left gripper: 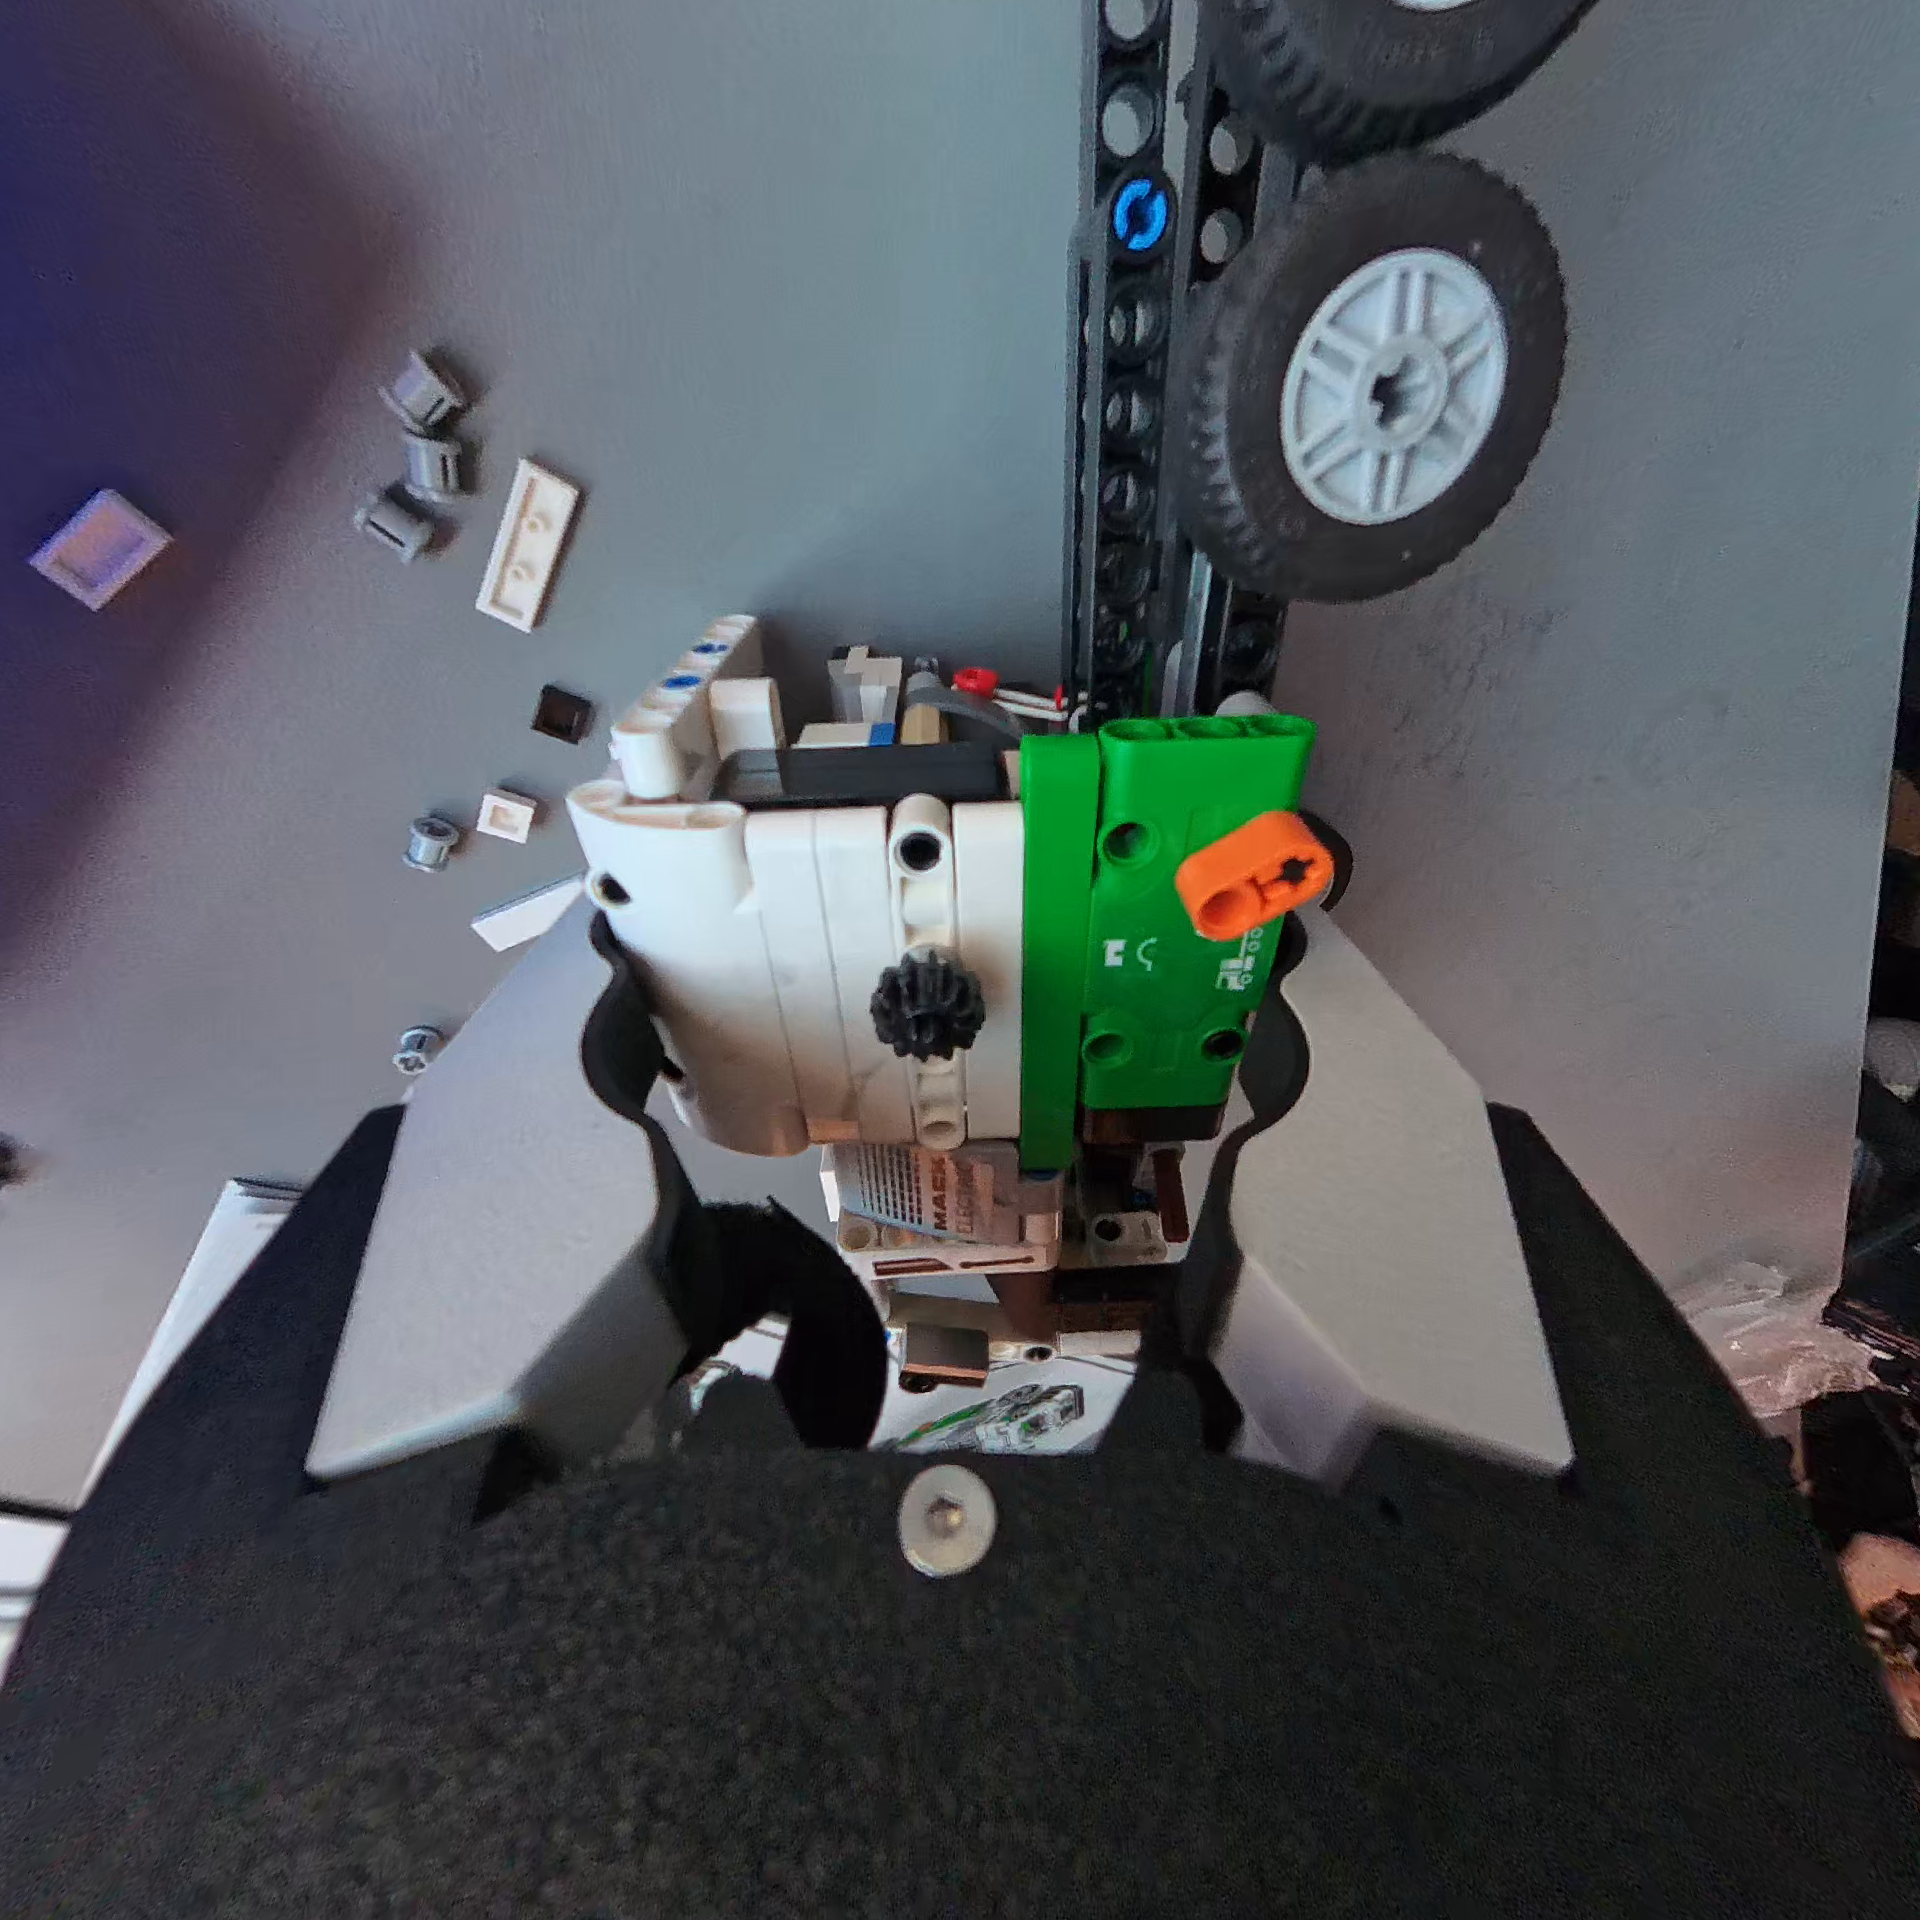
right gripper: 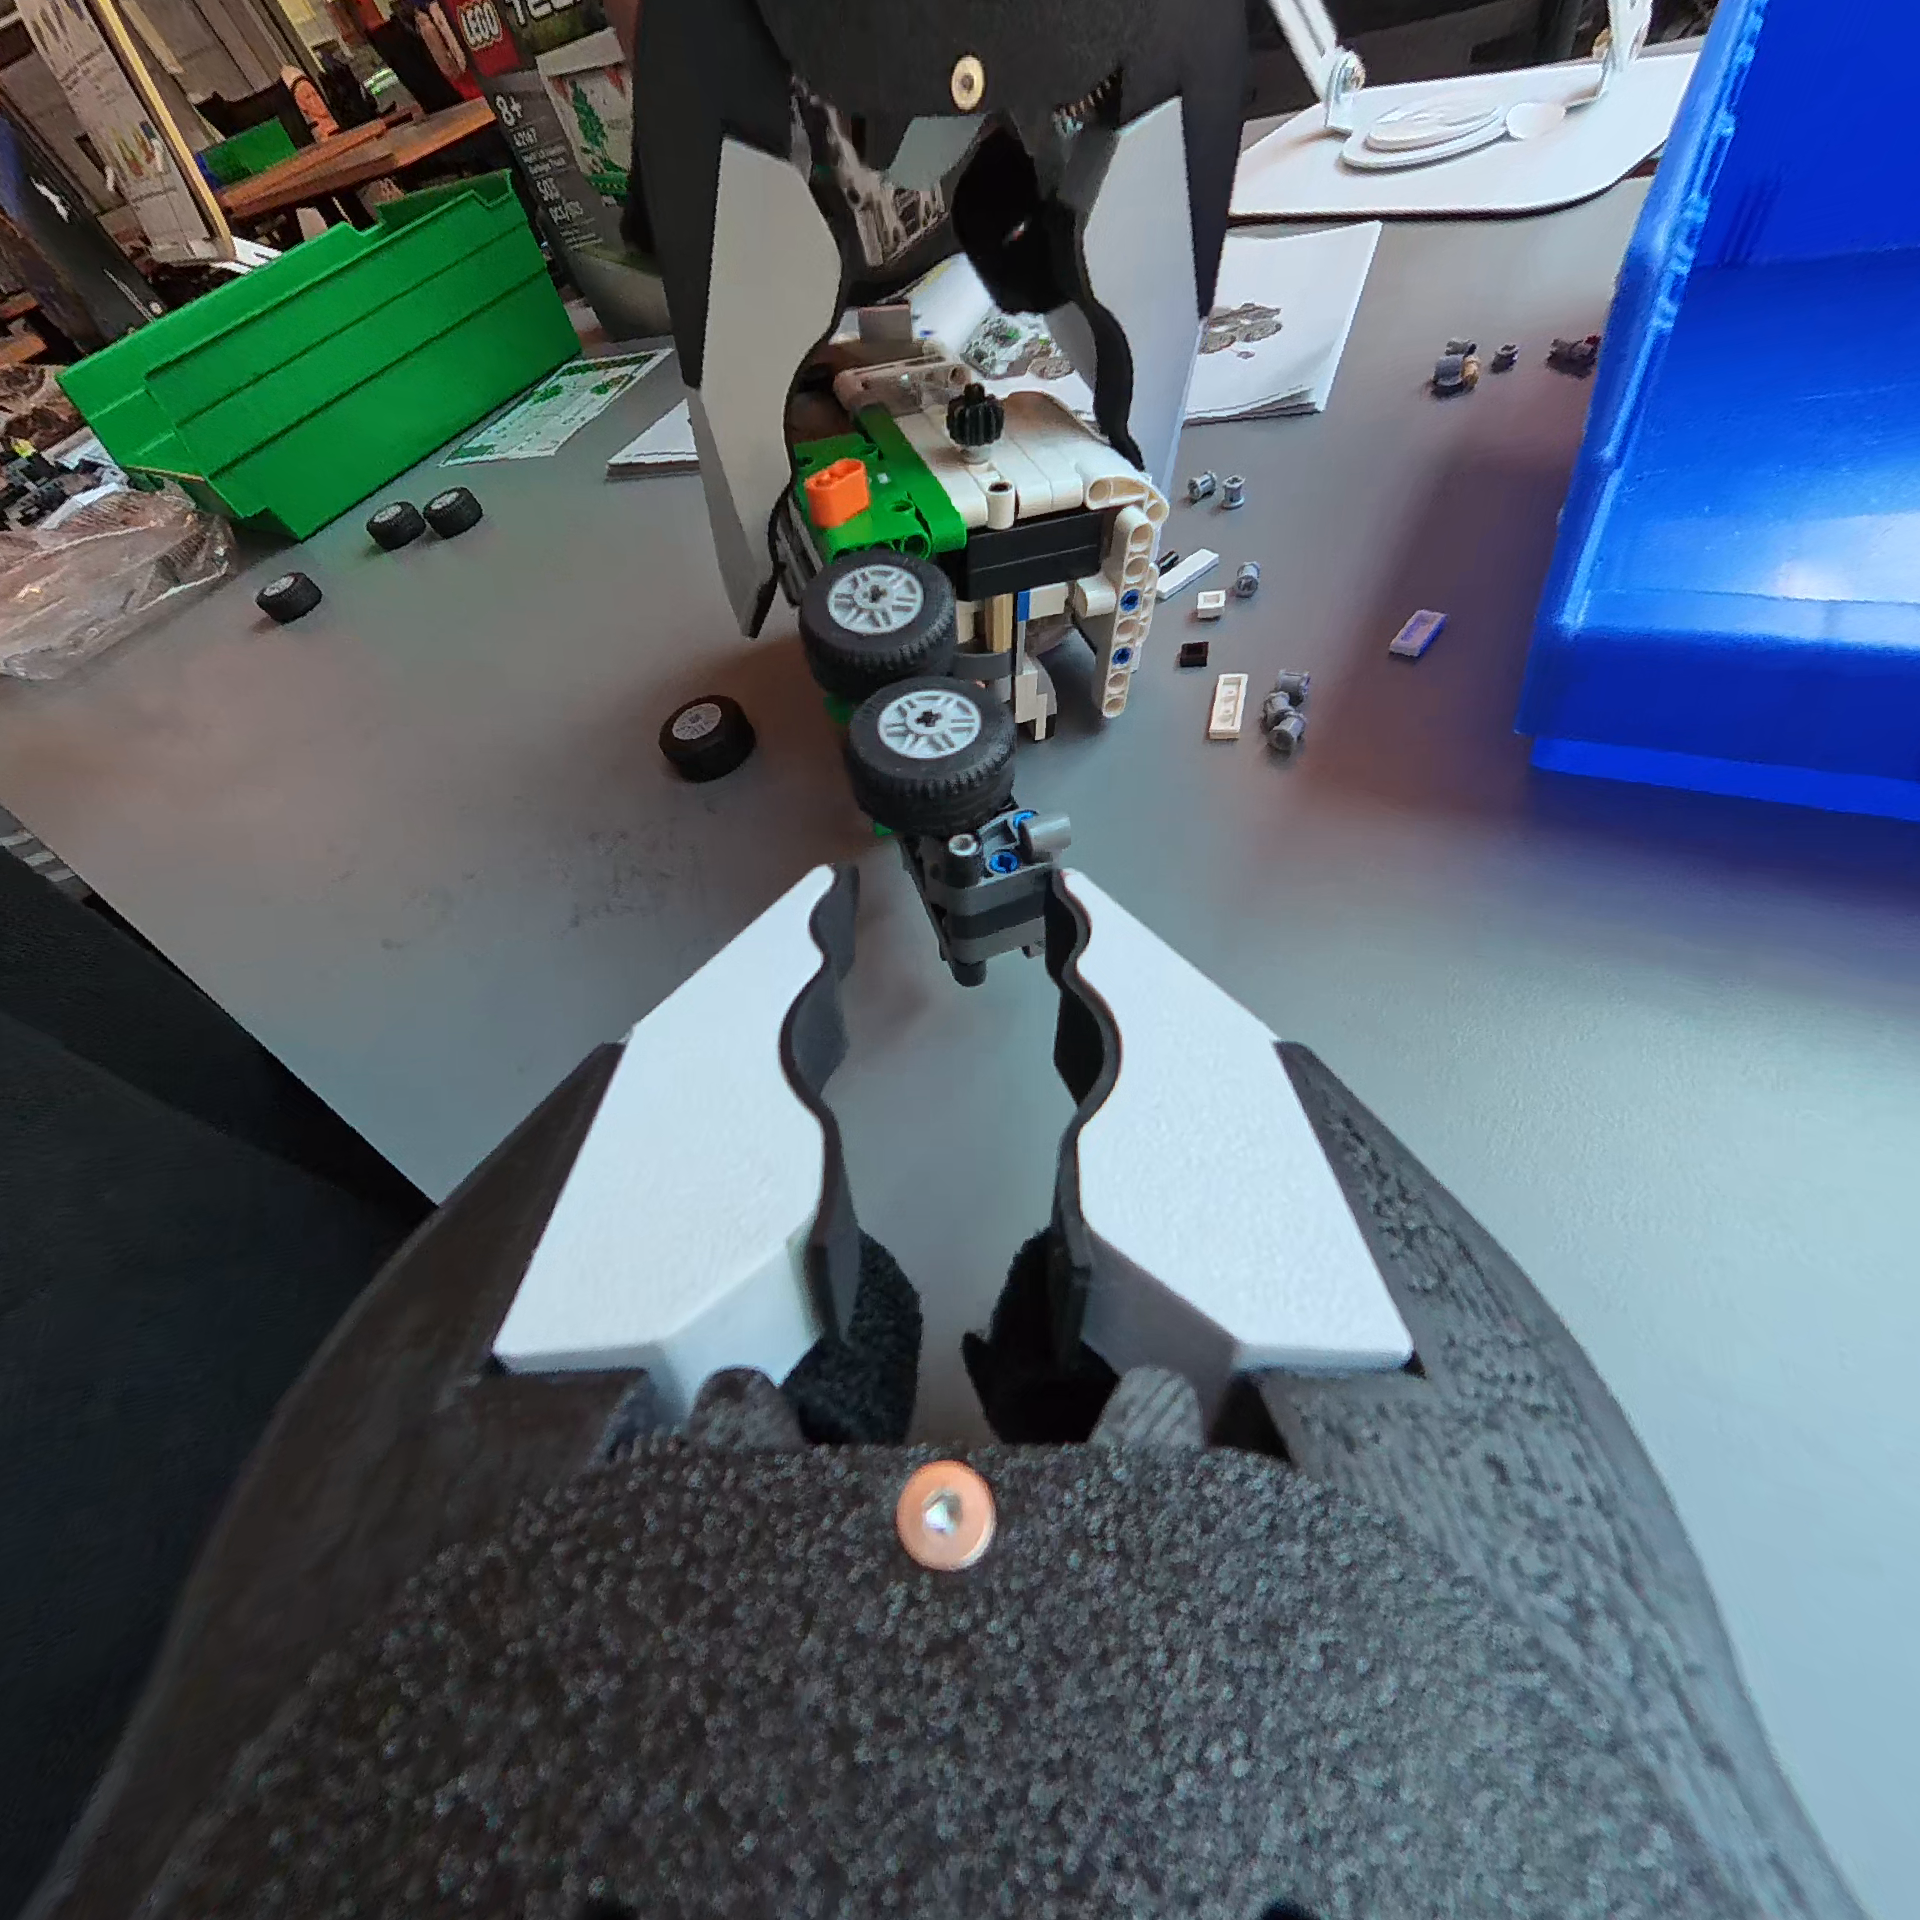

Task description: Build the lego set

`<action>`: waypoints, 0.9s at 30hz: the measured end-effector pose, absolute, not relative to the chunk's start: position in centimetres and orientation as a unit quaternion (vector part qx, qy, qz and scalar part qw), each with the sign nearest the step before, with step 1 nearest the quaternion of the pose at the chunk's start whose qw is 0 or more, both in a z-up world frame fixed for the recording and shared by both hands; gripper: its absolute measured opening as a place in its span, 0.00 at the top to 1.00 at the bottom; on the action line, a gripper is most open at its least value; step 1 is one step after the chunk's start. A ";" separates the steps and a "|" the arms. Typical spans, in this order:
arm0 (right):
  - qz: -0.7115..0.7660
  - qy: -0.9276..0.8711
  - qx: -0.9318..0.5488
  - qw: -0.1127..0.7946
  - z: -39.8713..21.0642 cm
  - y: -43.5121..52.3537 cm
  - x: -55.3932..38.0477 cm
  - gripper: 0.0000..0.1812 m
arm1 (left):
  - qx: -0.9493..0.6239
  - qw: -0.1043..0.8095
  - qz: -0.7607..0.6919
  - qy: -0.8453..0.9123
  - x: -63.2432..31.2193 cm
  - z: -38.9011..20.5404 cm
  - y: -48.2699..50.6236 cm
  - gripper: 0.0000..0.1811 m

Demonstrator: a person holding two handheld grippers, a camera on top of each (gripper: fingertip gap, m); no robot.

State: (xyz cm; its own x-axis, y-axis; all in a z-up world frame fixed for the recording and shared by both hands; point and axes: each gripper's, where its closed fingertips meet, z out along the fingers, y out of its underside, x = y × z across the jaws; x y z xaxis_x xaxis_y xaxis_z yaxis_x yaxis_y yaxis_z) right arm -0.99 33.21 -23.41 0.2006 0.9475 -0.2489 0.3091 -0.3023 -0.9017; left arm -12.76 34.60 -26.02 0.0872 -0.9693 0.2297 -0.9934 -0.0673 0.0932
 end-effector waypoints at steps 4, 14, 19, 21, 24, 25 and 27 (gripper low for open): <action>0.443 -0.455 -0.669 0.386 -21.9 33.5 -1.0 0.80 | 0.736 0.086 0.037 -0.671 -12.7 -26.0 34.5 0.37; 0.582 -0.437 -0.685 0.006 -22.5 33.0 -2.9 0.54 | 0.738 0.028 -0.011 -0.674 -12.9 -25.9 34.2 0.37; 0.574 -0.446 -0.675 -0.127 -23.9 31.4 -4.1 0.52 | 0.745 0.000 -0.019 -0.666 -12.8 -25.8 34.1 0.37; 0.564 -0.447 -0.678 -0.149 -24.2 31.0 -4.6 0.53 | 0.748 -0.013 -0.023 -0.664 -12.7 -25.8 34.0 0.37; 0.560 -0.443 -0.679 -0.172 -24.2 30.7 -5.0 0.55 | 0.746 -0.029 -0.038 -0.664 -12.6 -25.6 33.9 0.37; 0.559 -0.441 -0.677 -0.186 -24.2 30.4 -4.9 0.57 | 0.747 -0.033 -0.043 -0.663 -12.6 -25.6 33.8 0.37; 0.564 -0.429 -0.672 -0.216 -23.9 30.0 -4.8 0.59 | 0.747 -0.039 -0.051 -0.662 -12.6 -25.5 33.8 0.37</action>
State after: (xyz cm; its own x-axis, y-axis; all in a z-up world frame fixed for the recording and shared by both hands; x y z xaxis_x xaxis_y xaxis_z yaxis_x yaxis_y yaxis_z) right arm -4.79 29.97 -23.94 -0.0039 0.3330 -0.9429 0.8195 -0.5393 -0.1938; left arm -12.62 33.77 -25.51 0.1181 -0.9848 -0.1271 -0.9927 -0.1202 0.0088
